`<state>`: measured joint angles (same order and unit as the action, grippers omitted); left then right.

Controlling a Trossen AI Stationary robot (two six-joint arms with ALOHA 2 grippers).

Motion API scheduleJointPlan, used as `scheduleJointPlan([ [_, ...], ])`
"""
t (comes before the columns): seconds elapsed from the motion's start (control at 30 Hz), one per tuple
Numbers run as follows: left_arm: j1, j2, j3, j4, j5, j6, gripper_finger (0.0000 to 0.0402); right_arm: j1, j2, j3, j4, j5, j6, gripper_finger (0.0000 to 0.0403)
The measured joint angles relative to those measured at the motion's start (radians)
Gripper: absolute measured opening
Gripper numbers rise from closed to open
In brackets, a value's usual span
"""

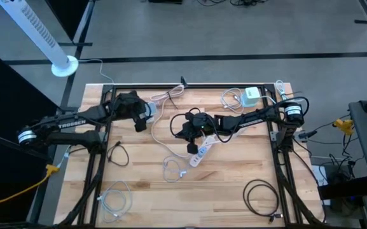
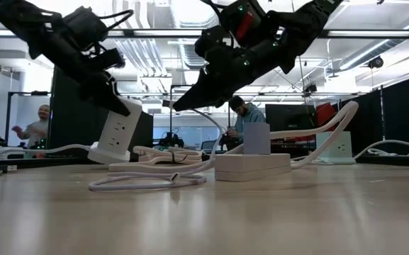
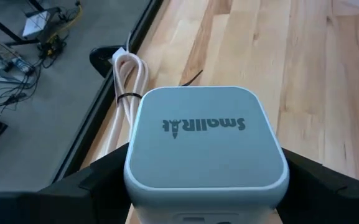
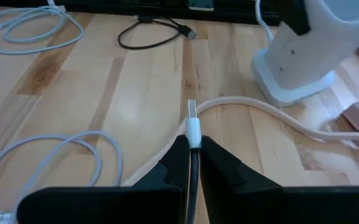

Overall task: Insert USB
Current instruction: Insert the purple charger cable into the white outlet extension

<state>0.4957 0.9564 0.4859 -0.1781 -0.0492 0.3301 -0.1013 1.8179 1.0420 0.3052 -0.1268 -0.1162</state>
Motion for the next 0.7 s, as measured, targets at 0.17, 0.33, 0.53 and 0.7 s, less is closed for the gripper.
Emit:
scheduleJointPlan([
  [0.17,0.000,-0.117,-0.082,0.038,0.015,-0.048,0.0296,-0.008,0.000,0.000,0.006,-0.001,0.005,0.0012],
  [0.33,0.000,-0.232,-0.129,0.022,0.047,-0.112,0.0296,-0.007,0.000,0.000,0.014,-0.003,0.012,0.0012],
  [0.53,0.000,-0.355,-0.129,0.015,0.146,-0.153,0.0296,-0.007,0.000,0.000,0.014,-0.004,0.014,0.0012],
  [0.7,0.000,-0.405,-0.160,0.044,0.326,-0.177,0.0296,-0.007,0.000,0.000,0.011,-0.005,-0.005,0.0012],
])
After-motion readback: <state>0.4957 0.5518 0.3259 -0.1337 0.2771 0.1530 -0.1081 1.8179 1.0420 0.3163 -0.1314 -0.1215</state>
